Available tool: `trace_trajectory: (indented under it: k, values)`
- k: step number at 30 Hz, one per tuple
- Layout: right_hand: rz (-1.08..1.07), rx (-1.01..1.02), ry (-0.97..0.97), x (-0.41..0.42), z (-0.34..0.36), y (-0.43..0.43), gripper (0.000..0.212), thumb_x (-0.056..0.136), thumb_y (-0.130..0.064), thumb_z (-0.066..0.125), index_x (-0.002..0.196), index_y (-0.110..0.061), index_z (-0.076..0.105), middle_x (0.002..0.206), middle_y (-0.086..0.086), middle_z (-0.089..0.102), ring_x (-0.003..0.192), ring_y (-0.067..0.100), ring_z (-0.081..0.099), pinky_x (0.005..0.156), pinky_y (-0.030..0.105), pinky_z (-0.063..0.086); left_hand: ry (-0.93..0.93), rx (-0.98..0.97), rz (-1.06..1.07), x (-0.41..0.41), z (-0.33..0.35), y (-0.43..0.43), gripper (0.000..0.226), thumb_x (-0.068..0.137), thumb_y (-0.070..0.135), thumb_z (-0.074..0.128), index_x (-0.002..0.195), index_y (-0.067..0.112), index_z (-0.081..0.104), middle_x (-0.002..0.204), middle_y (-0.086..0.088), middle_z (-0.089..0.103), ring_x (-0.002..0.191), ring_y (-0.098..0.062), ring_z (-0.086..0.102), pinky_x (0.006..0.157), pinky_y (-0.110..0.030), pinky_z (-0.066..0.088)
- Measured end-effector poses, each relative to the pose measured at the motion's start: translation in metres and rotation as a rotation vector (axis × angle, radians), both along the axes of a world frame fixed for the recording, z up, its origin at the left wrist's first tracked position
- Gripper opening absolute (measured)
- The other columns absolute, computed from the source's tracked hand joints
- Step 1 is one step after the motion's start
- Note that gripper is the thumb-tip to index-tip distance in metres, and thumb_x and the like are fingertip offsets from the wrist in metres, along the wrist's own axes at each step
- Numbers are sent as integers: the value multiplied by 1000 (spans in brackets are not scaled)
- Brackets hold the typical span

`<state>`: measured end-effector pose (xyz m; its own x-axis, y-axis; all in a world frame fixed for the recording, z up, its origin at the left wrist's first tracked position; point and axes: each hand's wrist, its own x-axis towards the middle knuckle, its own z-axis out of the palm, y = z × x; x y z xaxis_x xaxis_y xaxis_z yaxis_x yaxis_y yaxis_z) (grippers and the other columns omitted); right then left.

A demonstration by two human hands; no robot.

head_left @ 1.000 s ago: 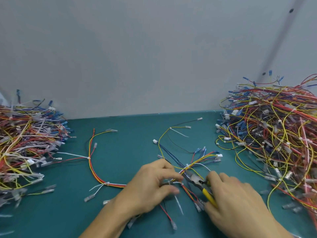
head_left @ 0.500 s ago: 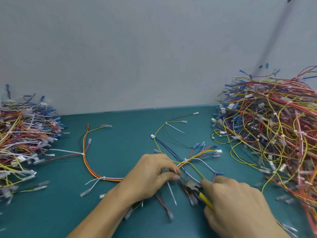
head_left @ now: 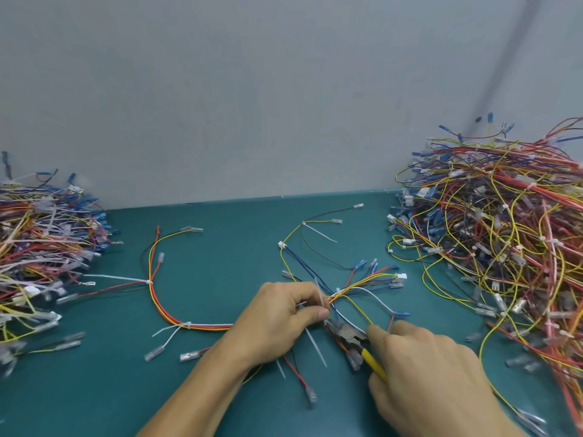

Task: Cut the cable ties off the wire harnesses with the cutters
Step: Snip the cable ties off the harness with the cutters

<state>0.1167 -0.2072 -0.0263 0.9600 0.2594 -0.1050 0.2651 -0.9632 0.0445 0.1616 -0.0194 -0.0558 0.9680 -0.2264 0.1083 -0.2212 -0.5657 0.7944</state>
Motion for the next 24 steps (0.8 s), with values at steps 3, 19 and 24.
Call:
trace_trajectory:
  k: [3,19,24]
  values:
    - [-5,-6,4,0,1,0,21,85,-41,40,94,-27,27,91,-3,34,104,24,58,62,33,30,1,7,2,0,0,0,17,86,20,68,72,29,64,85,17,70,68,6,54,67,-11,41]
    - [46,-76,13,5,-14,10,17,90,-23,36,106,-27,34,91,-2,30,105,27,58,47,29,15,-83,-31,79,-1,-4,-7,12,79,6,71,71,14,67,84,5,64,73,6,53,68,-7,34]
    - [25,-68,12,3,-16,10,20,90,-25,38,109,-27,37,104,-2,47,104,28,59,47,30,15,11,-15,67,0,1,-2,18,82,19,72,69,29,65,72,18,63,55,10,46,55,-9,31]
